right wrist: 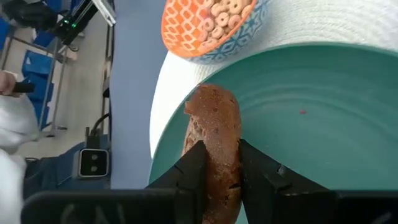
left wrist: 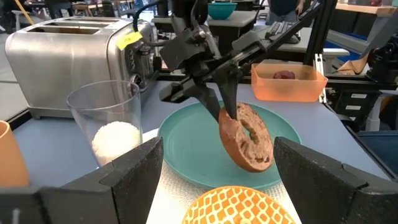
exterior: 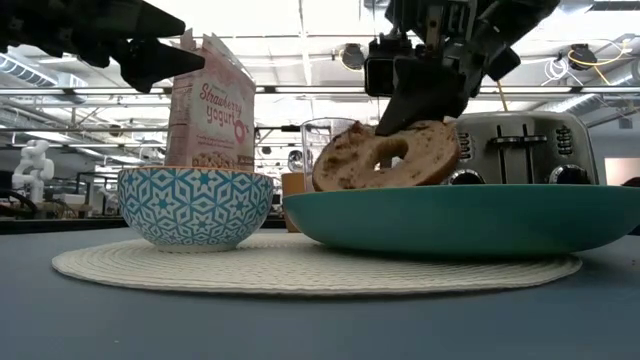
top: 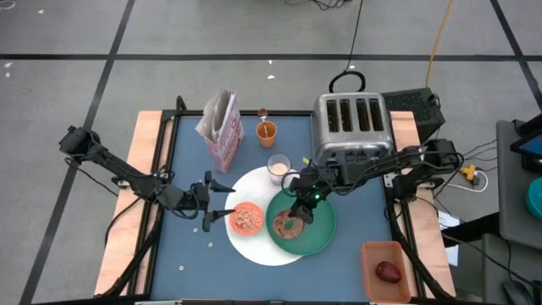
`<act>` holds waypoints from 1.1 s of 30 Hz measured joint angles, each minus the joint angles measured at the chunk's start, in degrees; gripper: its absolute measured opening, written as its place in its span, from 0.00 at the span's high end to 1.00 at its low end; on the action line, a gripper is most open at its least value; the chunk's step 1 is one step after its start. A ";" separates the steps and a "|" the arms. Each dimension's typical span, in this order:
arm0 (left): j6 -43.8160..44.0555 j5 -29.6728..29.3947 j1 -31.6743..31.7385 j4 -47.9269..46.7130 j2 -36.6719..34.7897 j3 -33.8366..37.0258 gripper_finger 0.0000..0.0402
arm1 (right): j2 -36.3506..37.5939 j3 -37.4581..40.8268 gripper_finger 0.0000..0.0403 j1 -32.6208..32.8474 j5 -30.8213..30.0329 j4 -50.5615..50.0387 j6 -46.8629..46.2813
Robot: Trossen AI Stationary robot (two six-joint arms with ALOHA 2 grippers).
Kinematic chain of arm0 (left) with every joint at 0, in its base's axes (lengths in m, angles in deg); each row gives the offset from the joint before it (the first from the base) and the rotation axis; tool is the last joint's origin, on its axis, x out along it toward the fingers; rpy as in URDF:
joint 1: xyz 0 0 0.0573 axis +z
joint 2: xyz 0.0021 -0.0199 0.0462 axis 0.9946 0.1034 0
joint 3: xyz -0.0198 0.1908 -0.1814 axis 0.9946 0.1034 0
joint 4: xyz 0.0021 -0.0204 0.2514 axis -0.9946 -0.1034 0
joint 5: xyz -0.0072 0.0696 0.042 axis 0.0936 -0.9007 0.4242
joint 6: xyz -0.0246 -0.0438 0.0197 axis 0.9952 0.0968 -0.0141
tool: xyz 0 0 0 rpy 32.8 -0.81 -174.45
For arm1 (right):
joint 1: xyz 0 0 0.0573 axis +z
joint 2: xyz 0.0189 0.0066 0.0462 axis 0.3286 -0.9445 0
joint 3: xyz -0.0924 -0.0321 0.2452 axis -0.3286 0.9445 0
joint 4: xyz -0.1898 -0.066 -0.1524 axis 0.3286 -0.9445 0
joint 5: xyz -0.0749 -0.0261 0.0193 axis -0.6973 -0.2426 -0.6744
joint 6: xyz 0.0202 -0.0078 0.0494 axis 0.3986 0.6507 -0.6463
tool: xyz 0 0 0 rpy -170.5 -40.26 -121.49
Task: Arrange a breakfast setting
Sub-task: Put the toast bread on the green plate
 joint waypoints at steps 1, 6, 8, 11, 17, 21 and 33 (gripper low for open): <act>0.13 0.00 0.00 0.02 0.00 0.00 0.23 | 0.00 0.20 0.83 -0.05 0.01 0.04 0.01; 0.27 0.00 0.00 0.04 0.00 0.00 0.23 | 0.00 0.93 0.83 -0.01 -3.68 -0.37 1.58; 0.27 0.00 0.00 0.04 0.00 0.00 0.23 | 0.00 0.93 0.83 -0.01 -4.73 -0.36 1.69; 0.27 0.00 0.00 0.04 0.00 0.00 0.23 | -0.39 0.93 0.83 -0.01 -4.75 -0.23 1.75; 0.25 0.00 0.00 0.07 0.00 0.00 0.23 | -4.49 0.88 0.83 -0.01 -5.59 -0.03 1.53; 0.30 0.00 0.00 0.04 0.00 0.00 0.23 | -6.38 0.88 0.83 -0.02 -5.56 -0.19 -0.25; 0.31 0.00 0.00 0.00 0.00 0.00 0.23 | -5.11 0.88 0.83 0.02 -5.78 -0.61 -0.07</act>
